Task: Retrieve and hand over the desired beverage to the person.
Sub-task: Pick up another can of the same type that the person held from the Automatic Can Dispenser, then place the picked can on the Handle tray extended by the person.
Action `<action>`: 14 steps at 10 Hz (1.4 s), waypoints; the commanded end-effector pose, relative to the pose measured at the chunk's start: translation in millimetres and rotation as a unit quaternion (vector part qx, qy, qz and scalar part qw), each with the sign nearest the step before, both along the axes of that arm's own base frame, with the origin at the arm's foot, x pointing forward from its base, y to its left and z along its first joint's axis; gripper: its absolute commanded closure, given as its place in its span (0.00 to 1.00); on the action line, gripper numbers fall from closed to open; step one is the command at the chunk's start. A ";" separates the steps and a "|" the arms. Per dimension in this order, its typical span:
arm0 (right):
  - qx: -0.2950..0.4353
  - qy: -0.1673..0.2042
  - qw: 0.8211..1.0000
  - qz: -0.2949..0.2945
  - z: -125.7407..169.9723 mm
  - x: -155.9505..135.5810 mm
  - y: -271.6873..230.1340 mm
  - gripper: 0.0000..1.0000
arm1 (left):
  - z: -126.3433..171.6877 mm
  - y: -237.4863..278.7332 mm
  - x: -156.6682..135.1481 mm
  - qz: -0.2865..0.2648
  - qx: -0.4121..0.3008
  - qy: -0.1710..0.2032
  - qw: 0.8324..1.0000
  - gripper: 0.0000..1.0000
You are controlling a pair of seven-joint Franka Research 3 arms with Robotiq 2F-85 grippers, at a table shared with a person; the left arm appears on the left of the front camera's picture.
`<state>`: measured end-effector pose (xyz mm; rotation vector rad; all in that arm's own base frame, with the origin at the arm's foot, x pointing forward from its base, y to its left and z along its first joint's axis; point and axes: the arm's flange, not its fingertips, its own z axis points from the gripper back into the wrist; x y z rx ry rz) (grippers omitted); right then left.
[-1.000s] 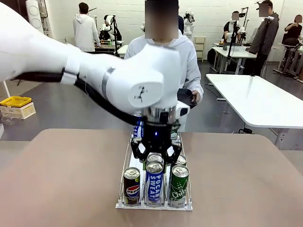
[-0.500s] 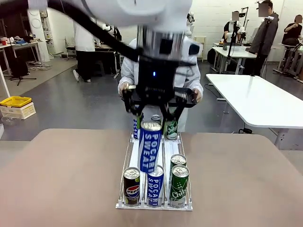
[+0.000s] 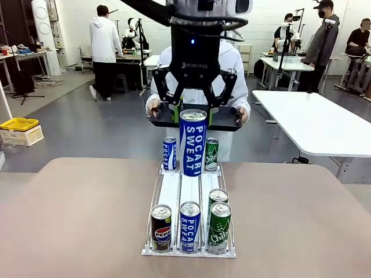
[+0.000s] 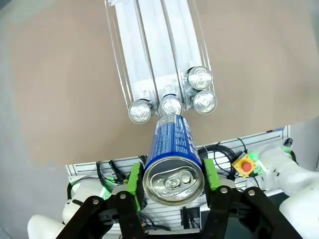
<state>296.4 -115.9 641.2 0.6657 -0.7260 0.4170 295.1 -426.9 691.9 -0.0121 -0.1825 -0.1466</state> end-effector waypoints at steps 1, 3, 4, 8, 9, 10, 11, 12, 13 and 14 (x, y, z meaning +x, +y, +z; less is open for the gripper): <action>0.017 -0.011 1.000 0.011 0.1 2.2 1.0 0.00 | 8.1 -2.0 0.2 -0.031 0.003 -0.013 0.999 0.99; 0.017 -0.011 1.000 0.011 0.1 2.2 1.0 0.00 | 3.7 -0.9 -1.1 -0.010 -0.002 -0.002 1.000 0.99; 0.017 -0.011 1.000 0.011 0.1 2.2 1.0 0.00 | 3.7 -0.9 -1.1 -0.010 -0.002 -0.002 1.000 0.99; 0.017 -0.011 1.000 0.011 0.1 2.2 1.0 0.00 | 3.7 -0.9 -1.1 -0.010 -0.002 -0.002 1.000 0.99; 0.017 -0.011 1.000 0.011 0.1 2.2 1.0 0.00 | 3.7 -0.9 -1.1 -0.010 -0.002 -0.002 1.000 0.99; 0.017 -0.011 1.000 0.011 0.1 2.2 1.0 0.00 | 3.7 -0.9 -1.1 -0.010 -0.002 -0.002 1.000 0.99; 0.017 -0.011 1.000 0.011 0.1 2.2 1.0 0.00 | 3.7 -0.9 -1.1 -0.010 -0.002 -0.002 1.000 0.99; 0.017 -0.011 1.000 0.011 0.1 2.2 1.0 0.00 | 3.7 -0.9 -1.1 -0.010 -0.002 -0.002 1.000 0.99; 0.017 -0.011 1.000 0.011 0.1 2.2 1.0 0.00 | 3.7 -0.9 -1.1 -0.010 -0.002 -0.002 1.000 0.99; 0.017 -0.011 1.000 0.011 0.1 2.2 1.0 0.00 | 3.7 -0.9 -1.1 -0.010 -0.002 -0.002 1.000 0.99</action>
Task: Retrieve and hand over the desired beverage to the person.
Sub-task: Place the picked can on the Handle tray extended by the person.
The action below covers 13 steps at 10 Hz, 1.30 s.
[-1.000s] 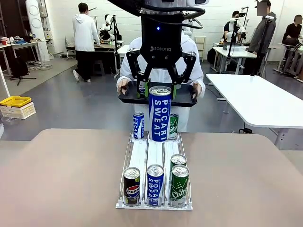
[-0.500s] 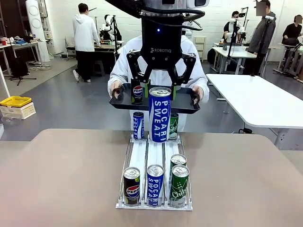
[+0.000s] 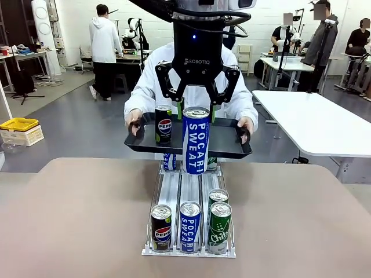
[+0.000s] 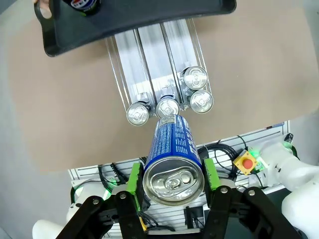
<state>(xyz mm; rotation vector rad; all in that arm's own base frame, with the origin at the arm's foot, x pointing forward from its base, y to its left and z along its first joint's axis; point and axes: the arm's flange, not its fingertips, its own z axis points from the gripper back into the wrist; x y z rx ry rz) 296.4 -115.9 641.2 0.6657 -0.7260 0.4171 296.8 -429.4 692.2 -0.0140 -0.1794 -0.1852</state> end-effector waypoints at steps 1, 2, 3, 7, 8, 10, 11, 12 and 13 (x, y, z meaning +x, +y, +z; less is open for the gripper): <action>0.017 -0.011 1.000 0.011 0.1 2.2 1.1 0.00 | 3.4 1.6 -2.8 0.009 -0.003 -0.004 1.000 0.99; 0.017 -0.011 1.000 0.011 0.1 2.2 1.1 0.00 | 3.4 1.6 -2.8 0.009 -0.003 -0.004 1.000 0.99; 0.017 -0.011 1.000 0.011 0.1 2.2 1.1 0.00 | 3.4 1.6 -2.8 0.009 -0.003 -0.004 1.000 0.99; 0.017 -0.011 1.000 0.011 0.1 2.2 1.1 0.00 | 3.8 -2.3 46.6 -0.065 0.035 0.069 0.995 0.42; 0.017 -0.011 1.000 0.011 0.1 2.2 1.1 0.00 | 9.3 -6.6 72.9 -0.066 0.030 0.083 0.994 0.42; 0.017 -0.011 1.000 0.011 0.1 2.2 1.1 0.00 | 11.5 -17.1 127.7 -0.062 0.013 0.076 0.995 0.42; 0.017 -0.011 1.000 0.011 0.1 2.2 1.1 0.00 | 10.0 -21.5 149.8 -0.053 -0.001 0.077 0.996 0.42; 0.017 -0.011 1.000 0.011 0.1 2.2 1.1 0.00 | 9.1 -23.4 170.1 -0.049 -0.017 0.079 0.996 0.42; 0.017 -0.011 1.000 0.011 0.1 2.2 1.1 0.00 | 6.6 -26.1 188.3 -0.039 -0.025 0.068 0.997 0.42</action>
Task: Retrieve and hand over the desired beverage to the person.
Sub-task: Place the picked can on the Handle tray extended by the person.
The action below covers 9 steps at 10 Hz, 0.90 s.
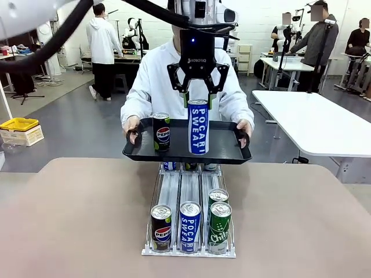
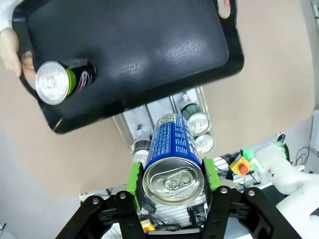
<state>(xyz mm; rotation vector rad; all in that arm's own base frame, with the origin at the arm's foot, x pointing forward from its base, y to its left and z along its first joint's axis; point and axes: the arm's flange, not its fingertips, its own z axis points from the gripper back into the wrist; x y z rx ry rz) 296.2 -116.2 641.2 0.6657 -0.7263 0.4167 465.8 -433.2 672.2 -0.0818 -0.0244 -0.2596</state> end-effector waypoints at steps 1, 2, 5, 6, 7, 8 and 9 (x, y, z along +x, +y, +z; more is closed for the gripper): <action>0.017 -0.011 1.000 0.011 0.1 2.4 1.3 0.00 | 20.9 -25.7 29.5 0.004 -0.005 -0.023 1.000 0.42; 0.017 -0.011 1.000 0.011 0.1 2.4 1.3 0.00 | 12.2 -30.0 36.2 0.007 0.002 -0.046 0.999 0.42; 0.017 -0.011 1.000 0.011 0.1 2.4 1.3 0.00 | -11.4 -43.5 52.1 0.007 0.038 -0.119 0.992 0.42; 0.017 -0.011 1.000 0.011 0.1 2.4 1.3 0.00 | -15.6 -45.3 57.6 0.008 0.038 -0.126 0.991 0.42; 0.017 -0.011 1.000 0.011 0.1 2.4 1.3 0.00 | -21.1 -44.2 63.5 0.015 0.041 -0.132 0.990 0.42; 0.017 -0.011 1.000 0.011 0.1 2.4 1.3 0.00 | -27.1 -40.5 75.3 0.026 0.042 -0.138 0.989 0.42; 0.017 -0.011 1.000 0.011 0.1 2.4 1.3 0.00 | -30.9 -36.3 83.9 0.030 0.034 -0.122 0.991 0.42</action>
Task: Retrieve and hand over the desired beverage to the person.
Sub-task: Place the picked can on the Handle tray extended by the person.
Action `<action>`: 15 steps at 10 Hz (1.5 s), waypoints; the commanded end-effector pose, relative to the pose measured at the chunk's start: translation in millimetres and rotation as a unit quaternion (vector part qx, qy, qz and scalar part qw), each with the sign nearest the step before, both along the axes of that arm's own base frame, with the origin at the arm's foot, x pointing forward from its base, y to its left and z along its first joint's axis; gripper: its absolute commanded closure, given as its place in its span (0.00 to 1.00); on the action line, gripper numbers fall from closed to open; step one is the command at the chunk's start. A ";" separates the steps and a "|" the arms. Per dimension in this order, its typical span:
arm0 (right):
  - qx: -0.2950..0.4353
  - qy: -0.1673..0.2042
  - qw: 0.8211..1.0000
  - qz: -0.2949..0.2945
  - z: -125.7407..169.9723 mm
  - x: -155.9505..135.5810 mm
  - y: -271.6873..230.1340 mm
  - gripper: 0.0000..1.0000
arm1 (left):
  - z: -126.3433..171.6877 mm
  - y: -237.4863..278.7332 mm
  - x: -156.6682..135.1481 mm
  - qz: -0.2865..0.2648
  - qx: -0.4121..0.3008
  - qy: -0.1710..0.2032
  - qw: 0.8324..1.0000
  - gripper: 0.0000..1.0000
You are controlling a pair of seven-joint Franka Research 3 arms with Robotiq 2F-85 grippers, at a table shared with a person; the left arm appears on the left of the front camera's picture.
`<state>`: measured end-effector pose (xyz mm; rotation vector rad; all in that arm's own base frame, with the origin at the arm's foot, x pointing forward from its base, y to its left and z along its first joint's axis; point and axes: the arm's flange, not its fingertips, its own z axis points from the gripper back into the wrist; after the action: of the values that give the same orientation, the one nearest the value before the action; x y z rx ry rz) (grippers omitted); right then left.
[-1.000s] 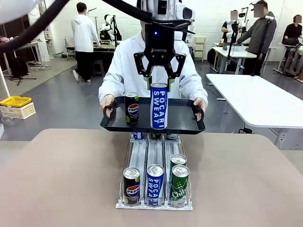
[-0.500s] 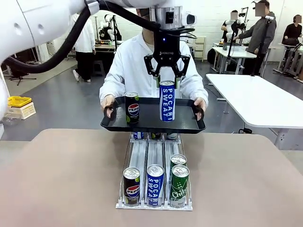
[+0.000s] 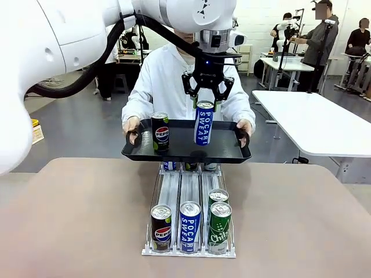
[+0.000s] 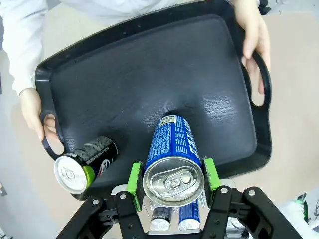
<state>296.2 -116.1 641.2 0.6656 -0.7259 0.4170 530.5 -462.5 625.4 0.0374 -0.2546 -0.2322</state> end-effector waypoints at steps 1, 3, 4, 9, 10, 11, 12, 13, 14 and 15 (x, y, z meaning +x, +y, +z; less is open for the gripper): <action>0.017 -0.011 1.000 0.011 0.1 2.4 1.2 0.00 | 11.9 -3.7 26.5 0.018 -0.016 0.011 1.000 0.42; 0.017 -0.011 1.000 0.011 0.1 2.4 1.2 0.00 | 5.0 0.6 33.8 0.027 -0.020 0.031 0.999 0.42; 0.017 -0.011 1.000 0.011 0.1 2.4 1.2 0.00 | 3.7 1.0 35.8 0.027 -0.020 0.037 0.999 0.42; 0.017 -0.011 1.000 0.011 0.1 2.4 1.2 0.00 | -0.2 1.5 40.5 0.029 -0.017 0.067 0.997 0.42; 0.017 -0.011 1.000 0.011 0.1 2.4 1.2 0.00 | 2.5 1.8 40.1 0.028 -0.020 0.072 0.997 0.42; 0.017 -0.011 1.000 0.011 0.1 2.4 1.2 0.00 | 6.2 1.4 40.2 0.028 -0.019 0.086 0.996 0.42; 0.017 -0.011 1.000 0.011 0.1 2.4 1.2 0.00 | 8.6 1.5 40.2 0.026 -0.018 0.096 0.995 0.42; 0.017 -0.011 1.000 0.011 0.1 2.4 1.2 0.00 | 8.3 1.6 40.7 0.026 -0.019 0.100 0.994 0.42; 0.017 -0.011 1.000 0.011 0.1 2.4 1.2 0.00 | 6.0 1.3 41.8 0.025 -0.017 0.106 0.994 0.42; 0.017 -0.011 1.000 0.011 0.1 2.4 1.2 0.00 | 3.5 2.1 42.1 0.024 -0.015 0.110 0.994 0.42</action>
<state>296.3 -116.1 641.2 0.6656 -0.7258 0.4170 547.2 -439.6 607.8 0.0018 -0.0658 -0.1800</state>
